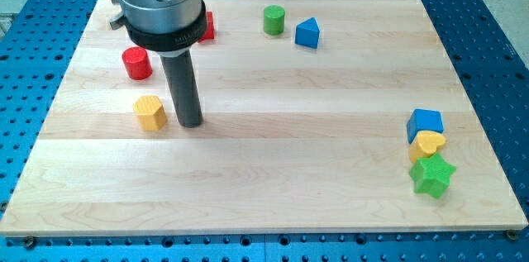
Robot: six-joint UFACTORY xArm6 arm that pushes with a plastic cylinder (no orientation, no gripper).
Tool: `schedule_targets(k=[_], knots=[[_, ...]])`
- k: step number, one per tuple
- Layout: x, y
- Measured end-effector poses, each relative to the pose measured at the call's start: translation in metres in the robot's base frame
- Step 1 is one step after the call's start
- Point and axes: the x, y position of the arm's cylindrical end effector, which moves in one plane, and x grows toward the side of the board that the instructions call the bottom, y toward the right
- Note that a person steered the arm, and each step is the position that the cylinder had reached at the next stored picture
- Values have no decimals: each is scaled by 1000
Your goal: Place the green star horizontal to the hexagon
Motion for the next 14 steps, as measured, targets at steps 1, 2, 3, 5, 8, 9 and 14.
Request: schedule_targets(k=[1, 2, 3, 5, 8, 9, 14], knots=[[0, -42], [20, -24], [29, 65], [-22, 253], [-25, 416], [25, 424], [108, 279]])
